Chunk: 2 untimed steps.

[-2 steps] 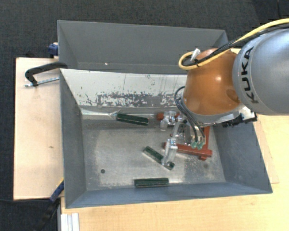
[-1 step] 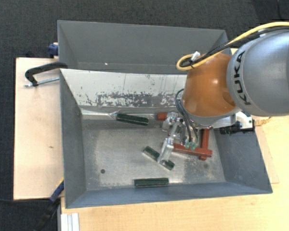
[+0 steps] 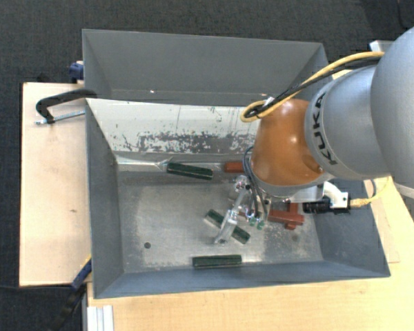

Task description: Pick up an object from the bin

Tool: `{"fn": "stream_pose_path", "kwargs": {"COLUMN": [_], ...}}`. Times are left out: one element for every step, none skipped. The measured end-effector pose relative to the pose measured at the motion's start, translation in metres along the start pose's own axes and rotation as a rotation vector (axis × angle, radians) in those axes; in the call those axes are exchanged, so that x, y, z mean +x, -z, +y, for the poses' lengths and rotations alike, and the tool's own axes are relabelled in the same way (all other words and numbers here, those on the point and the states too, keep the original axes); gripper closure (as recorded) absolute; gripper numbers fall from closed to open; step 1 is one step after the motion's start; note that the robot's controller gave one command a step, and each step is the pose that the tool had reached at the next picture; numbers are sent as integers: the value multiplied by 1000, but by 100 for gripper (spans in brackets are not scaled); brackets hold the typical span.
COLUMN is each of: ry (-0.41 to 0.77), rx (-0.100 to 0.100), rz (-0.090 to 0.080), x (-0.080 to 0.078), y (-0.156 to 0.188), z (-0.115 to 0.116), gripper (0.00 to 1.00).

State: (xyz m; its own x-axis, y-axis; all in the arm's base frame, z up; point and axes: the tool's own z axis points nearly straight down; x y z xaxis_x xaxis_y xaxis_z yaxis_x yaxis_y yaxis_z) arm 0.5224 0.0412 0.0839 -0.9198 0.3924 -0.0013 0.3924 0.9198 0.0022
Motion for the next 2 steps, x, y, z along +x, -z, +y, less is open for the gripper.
{"fn": "stream_pose_path", "kwargs": {"ry": [-73, -73], "rx": [-1, -1], "rz": [-2, -2], "x": [6, 6], "y": [-13, -13], "z": [-1, -1], "gripper": [100, 100]}}
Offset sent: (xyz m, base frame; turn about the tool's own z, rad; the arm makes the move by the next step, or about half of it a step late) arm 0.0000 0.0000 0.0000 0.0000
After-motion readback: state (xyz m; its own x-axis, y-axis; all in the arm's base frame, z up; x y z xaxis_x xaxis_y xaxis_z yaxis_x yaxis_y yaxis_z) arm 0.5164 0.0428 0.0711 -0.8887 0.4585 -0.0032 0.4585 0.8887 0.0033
